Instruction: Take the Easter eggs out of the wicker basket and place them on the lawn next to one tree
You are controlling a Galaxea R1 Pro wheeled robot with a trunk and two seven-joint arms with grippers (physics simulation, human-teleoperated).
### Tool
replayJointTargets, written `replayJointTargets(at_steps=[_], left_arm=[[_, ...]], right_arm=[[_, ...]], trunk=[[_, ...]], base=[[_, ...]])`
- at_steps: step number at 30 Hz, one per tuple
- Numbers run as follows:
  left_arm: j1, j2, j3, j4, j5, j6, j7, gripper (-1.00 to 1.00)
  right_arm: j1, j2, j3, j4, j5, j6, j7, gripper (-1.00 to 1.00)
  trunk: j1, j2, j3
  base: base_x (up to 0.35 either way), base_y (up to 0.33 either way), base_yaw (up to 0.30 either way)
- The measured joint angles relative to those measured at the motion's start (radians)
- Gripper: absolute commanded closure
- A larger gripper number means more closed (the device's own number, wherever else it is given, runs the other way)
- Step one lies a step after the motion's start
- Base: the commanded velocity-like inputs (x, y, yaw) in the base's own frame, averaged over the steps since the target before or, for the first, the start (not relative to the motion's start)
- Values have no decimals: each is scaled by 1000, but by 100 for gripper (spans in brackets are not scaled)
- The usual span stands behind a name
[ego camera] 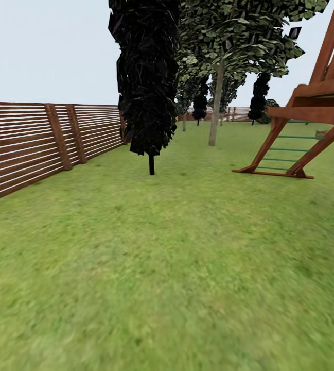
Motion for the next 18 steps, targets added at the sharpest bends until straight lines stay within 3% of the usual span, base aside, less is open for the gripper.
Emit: replayJointTargets(at_steps=[18], left_arm=[[0, 1, 1, 0, 0, 0, 0, -100]], right_arm=[[0, 0, 0, 0, 0, 0, 0, -100]], trunk=[[0, 0, 0]], base=[[333, 0, 0]])
